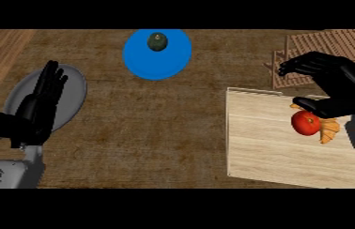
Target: Pick the croissant from the tray and place it in the tiered shelf
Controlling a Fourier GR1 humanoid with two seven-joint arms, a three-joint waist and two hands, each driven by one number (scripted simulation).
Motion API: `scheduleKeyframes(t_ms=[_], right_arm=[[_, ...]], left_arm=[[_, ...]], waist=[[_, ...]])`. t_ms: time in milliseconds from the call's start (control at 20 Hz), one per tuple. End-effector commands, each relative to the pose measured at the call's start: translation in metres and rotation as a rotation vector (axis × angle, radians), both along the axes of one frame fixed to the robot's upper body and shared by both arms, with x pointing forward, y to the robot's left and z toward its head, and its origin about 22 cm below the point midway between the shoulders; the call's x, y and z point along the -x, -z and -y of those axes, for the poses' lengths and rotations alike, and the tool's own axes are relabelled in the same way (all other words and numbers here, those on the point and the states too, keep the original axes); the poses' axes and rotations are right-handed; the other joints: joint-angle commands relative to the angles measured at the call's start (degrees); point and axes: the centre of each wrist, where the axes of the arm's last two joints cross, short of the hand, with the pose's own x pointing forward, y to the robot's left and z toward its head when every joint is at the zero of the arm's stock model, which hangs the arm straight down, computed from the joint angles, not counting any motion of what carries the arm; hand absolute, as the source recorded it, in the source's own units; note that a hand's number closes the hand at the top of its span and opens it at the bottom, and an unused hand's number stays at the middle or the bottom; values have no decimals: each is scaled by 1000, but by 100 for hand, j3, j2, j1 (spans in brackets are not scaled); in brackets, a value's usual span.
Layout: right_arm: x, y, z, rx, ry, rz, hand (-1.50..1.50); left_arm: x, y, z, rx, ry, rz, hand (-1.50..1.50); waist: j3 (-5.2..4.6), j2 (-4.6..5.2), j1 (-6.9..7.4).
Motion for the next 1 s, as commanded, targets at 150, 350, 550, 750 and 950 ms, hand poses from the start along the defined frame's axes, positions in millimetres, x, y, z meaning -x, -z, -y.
scheduleKeyframes(t_ms=[150, 350, 550, 750, 950], right_arm=[[-10, -4, 82, -123, -276, -32, -150], [-8, -71, 106, 117, -444, 14, -150], [1, -115, 84, 384, -563, 60, -150], [12, -173, 42, 662, -545, 221, -150], [32, -191, 16, 887, -497, 330, -150]], left_arm=[[0, 0, 26, 11, -11, -21, 0], [7, -1, 34, 11, -14, -13, 0], [6, -4, 28, 19, -48, -19, 0], [10, 1, 24, 10, -37, -34, 0], [14, 1, 29, -2, -45, -32, 0]], waist=[[3, 35, 28], [-4, -25, 11], [5, -64, -114], [-2, -80, -74], [20, -48, -99]])
